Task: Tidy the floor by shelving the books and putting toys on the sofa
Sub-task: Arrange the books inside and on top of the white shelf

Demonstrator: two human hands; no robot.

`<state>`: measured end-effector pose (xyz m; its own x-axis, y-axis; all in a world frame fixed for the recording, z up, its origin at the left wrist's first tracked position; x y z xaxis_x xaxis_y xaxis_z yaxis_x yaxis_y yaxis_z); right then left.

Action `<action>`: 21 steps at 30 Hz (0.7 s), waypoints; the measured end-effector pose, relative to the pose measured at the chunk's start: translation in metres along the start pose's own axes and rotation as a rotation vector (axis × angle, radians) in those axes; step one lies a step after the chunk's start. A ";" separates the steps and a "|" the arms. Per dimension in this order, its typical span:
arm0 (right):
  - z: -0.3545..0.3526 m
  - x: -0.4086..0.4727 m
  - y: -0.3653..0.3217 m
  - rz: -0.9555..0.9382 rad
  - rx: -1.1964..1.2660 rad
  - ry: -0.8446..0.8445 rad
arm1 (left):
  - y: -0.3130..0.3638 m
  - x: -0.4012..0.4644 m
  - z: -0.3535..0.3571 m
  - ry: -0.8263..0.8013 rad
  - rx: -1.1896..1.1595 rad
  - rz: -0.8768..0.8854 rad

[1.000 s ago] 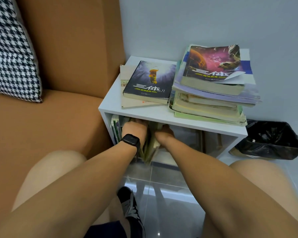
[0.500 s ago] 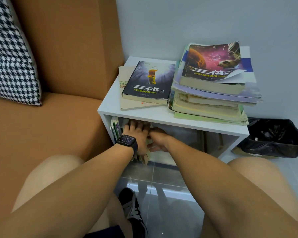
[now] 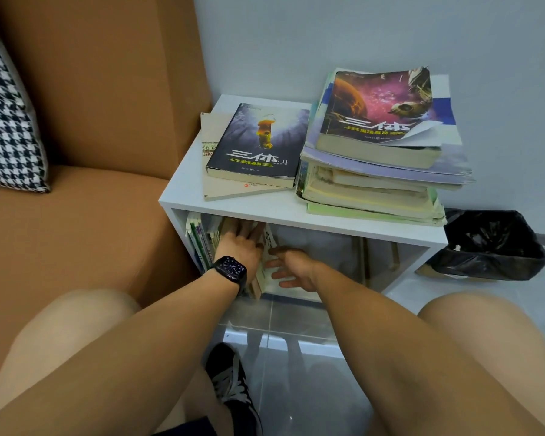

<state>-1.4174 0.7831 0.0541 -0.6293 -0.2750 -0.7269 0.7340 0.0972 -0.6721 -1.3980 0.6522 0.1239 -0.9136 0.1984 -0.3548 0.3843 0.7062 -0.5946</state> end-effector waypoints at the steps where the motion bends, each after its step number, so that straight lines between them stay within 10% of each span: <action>1: -0.003 0.001 0.003 0.017 -0.008 0.032 | 0.000 -0.001 -0.001 0.007 -0.010 -0.014; 21: 0.028 0.027 0.017 0.153 0.094 0.058 | 0.001 0.010 0.001 0.083 -0.146 -0.098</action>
<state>-1.4150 0.7507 0.0269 -0.5200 -0.2083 -0.8284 0.8413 0.0430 -0.5389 -1.4065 0.6541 0.1194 -0.9558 0.1754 -0.2359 0.2754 0.8149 -0.5099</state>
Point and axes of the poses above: each hand's wrist, its own x-axis towards the middle knuckle, its own z-axis out of the palm, y = z × x, the point moved 3 cm from there along x, towards the middle knuckle, and after that the axes turned 13 degrees about x, right-handed, at the moved point
